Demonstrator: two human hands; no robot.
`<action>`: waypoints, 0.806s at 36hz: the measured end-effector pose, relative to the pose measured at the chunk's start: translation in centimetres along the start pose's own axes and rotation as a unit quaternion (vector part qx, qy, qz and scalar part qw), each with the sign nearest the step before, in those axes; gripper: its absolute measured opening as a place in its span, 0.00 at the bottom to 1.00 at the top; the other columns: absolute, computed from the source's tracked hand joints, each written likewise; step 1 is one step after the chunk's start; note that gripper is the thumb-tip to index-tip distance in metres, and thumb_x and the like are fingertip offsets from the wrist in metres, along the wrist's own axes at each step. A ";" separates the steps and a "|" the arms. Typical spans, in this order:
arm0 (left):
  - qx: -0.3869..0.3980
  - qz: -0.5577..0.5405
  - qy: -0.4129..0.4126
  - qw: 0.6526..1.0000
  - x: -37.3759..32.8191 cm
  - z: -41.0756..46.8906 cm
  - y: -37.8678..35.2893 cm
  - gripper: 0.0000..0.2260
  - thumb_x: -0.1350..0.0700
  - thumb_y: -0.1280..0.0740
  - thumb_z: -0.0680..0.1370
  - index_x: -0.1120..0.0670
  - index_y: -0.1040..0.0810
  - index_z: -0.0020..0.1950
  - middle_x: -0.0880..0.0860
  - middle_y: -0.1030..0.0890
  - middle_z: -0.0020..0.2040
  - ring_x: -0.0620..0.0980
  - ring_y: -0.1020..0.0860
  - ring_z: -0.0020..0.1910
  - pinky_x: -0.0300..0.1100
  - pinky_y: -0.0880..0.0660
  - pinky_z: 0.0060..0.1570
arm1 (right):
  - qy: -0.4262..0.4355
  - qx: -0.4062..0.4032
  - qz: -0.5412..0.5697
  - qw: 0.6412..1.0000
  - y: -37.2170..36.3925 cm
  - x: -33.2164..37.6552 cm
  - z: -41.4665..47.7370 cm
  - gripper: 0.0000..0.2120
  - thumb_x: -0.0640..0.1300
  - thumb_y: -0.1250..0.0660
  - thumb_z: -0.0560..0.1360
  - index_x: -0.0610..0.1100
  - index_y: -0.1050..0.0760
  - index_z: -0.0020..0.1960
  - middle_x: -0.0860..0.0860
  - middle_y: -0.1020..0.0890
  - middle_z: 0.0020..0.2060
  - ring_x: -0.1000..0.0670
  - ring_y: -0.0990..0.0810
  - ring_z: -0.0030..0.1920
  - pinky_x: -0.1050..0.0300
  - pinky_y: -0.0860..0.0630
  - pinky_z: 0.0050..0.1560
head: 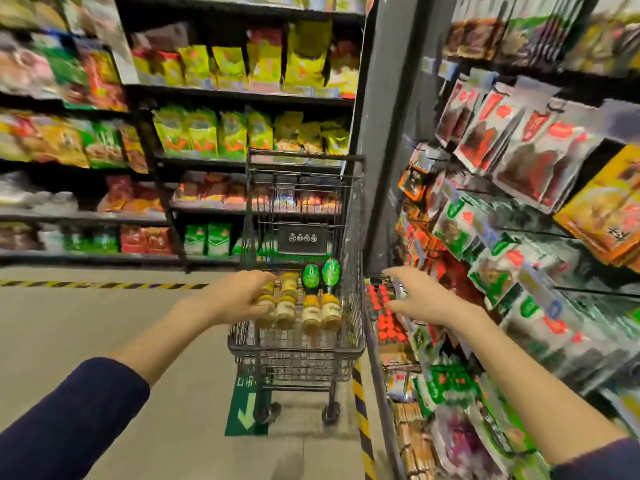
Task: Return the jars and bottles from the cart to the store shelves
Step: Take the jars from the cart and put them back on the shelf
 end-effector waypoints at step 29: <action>0.097 0.054 -0.026 0.993 13.2 18.7 -2.3 0.23 0.48 0.34 0.76 0.55 0.33 0.68 0.53 0.27 0.67 0.52 0.28 0.65 0.49 0.29 0.62 | -0.008 0.045 -0.056 0.997 -2.9 1.9 22.7 0.33 0.49 0.35 0.76 0.42 0.44 0.75 0.42 0.34 0.70 0.42 0.34 0.69 0.48 0.33 0.67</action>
Point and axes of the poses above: each hand's wrist, its own z-axis towards the middle knuckle, its own y-axis out of the back of the hand, x = y × z, the point moved 8 cm from there along z, towards the middle knuckle
